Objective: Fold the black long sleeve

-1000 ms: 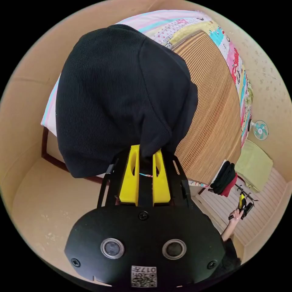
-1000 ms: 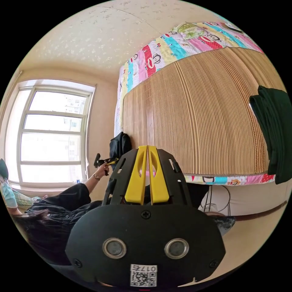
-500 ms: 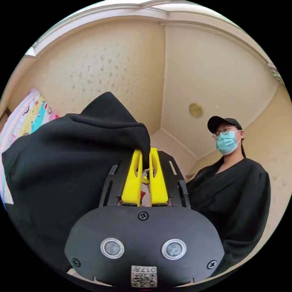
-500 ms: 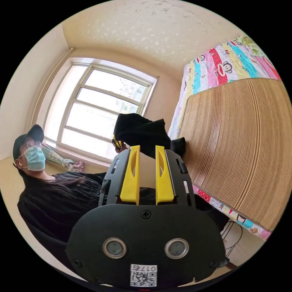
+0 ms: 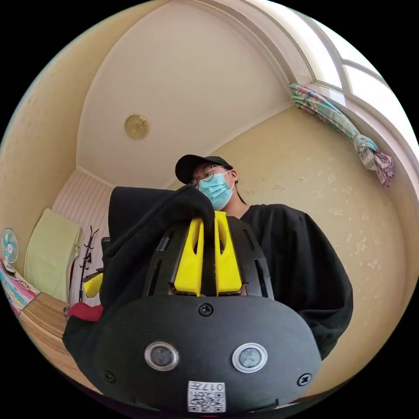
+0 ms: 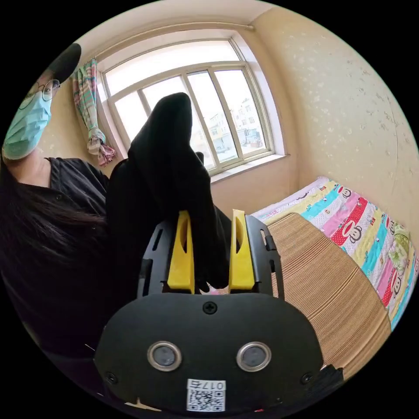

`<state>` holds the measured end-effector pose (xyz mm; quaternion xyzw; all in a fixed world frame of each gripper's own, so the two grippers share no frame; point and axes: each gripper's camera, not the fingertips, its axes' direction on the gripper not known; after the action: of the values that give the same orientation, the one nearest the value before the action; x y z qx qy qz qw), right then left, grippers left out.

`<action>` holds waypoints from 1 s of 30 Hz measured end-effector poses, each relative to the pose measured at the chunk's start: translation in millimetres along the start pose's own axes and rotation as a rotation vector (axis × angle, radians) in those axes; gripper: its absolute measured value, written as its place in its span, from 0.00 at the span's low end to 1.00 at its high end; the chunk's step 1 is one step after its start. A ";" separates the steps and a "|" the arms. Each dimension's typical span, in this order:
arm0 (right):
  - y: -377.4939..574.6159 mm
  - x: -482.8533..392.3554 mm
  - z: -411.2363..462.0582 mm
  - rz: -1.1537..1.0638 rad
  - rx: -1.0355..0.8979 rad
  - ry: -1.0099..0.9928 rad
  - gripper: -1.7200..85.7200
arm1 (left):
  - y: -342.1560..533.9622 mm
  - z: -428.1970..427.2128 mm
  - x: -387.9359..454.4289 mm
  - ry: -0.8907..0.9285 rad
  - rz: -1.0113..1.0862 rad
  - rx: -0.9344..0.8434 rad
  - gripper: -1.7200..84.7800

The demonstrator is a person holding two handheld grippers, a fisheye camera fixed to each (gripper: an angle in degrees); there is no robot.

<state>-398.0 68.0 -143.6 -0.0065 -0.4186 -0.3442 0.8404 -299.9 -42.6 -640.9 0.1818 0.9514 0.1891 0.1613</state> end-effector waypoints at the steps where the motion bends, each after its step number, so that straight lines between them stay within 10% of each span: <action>1: 7.0 -8.2 7.1 0.034 0.007 0.069 0.08 | 16.1 9.8 -11.6 0.018 -0.039 0.012 0.07; 6: 30.2 -37.0 -56.0 0.192 0.231 0.377 0.07 | 44.7 28.2 -4.5 -0.396 -0.242 -0.124 0.09; 11: 10.3 -91.8 -56.3 0.085 0.202 0.608 0.07 | 80.7 42.8 -3.2 -1.202 -0.594 -0.400 0.16; 25: -50.8 -125.2 11.6 0.109 -0.127 0.932 0.07 | 179.1 263.8 -159.8 -1.359 -0.498 -0.664 0.21; 30: -46.3 -126.4 1.2 0.154 -0.080 0.940 0.07 | 198.5 275.8 -183.0 -1.380 -0.453 -0.608 0.09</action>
<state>-478.0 105.4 -245.2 0.0863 0.0224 -0.2622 0.9609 21.7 137.2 -756.0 0.0075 0.5565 0.2481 0.7929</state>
